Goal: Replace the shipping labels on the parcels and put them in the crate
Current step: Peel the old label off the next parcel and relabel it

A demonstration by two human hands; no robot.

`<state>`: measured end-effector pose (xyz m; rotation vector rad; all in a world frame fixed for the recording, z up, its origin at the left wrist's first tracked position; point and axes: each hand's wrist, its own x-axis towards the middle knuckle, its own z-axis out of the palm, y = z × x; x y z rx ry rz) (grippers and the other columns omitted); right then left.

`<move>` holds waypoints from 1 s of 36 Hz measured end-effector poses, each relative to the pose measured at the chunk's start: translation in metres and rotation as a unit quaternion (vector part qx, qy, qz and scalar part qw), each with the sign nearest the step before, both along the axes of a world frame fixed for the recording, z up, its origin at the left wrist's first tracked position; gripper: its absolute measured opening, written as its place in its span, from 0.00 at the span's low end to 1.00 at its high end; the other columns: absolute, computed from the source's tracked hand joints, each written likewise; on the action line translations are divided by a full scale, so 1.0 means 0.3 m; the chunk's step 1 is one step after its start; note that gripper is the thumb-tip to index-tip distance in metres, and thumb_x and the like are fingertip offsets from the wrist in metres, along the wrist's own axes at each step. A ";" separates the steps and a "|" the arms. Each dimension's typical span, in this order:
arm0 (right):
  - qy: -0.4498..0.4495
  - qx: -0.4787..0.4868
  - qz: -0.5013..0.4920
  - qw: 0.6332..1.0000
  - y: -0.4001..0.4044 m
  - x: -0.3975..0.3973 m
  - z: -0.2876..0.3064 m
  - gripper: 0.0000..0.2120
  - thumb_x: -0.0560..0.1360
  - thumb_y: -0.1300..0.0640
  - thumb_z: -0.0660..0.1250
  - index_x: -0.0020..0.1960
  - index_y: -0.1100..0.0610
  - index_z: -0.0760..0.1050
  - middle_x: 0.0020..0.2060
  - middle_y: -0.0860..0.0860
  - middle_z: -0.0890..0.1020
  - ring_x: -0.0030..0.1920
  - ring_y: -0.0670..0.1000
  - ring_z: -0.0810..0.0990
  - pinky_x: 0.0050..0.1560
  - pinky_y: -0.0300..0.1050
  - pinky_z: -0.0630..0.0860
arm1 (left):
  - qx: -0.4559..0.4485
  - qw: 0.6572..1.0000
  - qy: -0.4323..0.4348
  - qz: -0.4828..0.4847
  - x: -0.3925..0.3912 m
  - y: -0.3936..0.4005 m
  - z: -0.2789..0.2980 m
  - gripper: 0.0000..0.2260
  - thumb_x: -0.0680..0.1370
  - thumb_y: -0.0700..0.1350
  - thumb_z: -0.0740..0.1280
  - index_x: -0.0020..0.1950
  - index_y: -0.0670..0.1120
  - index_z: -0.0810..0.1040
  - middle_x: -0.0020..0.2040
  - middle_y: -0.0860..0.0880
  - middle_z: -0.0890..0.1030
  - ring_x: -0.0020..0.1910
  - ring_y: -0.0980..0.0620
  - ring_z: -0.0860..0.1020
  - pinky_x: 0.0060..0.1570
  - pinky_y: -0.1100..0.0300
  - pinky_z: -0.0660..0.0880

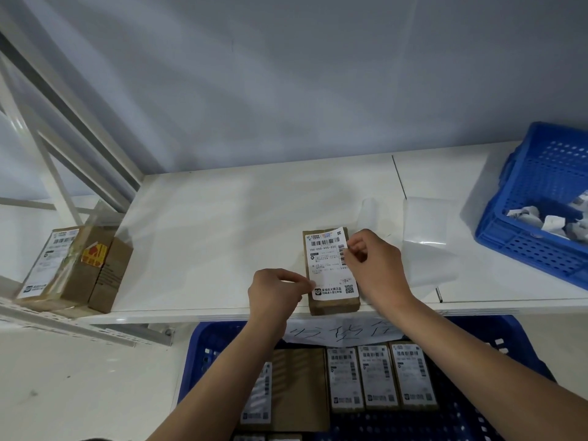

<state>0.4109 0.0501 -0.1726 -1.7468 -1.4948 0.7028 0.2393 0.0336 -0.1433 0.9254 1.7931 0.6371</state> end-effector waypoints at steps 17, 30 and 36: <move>-0.032 0.010 0.008 0.999 0.007 -0.005 -0.013 0.02 0.79 0.60 0.68 0.51 0.56 0.76 0.42 0.48 0.79 0.40 0.40 0.75 0.38 0.25 0.70 | 0.041 0.997 0.067 -0.021 0.008 -0.008 0.005 0.05 0.72 0.45 0.80 0.41 0.46 0.86 0.47 0.49 0.85 0.45 0.49 0.83 0.36 0.61 0.74; -0.043 0.016 0.011 0.999 -0.003 -0.012 0.005 0.03 0.79 0.60 0.69 0.50 0.58 0.75 0.41 0.50 0.80 0.42 0.48 0.79 0.41 0.40 0.77 | 0.056 0.994 0.083 -0.045 0.011 -0.008 0.005 0.05 0.73 0.45 0.79 0.43 0.45 0.86 0.49 0.49 0.85 0.40 0.53 0.80 0.33 0.64 0.71; -0.041 0.022 0.009 0.999 -0.006 -0.012 0.010 0.04 0.78 0.61 0.70 0.48 0.57 0.75 0.42 0.50 0.80 0.43 0.48 0.79 0.43 0.45 0.79 | 0.050 0.994 0.084 -0.048 0.011 -0.004 0.000 0.05 0.74 0.45 0.79 0.45 0.45 0.87 0.46 0.51 0.84 0.38 0.54 0.80 0.32 0.65 0.72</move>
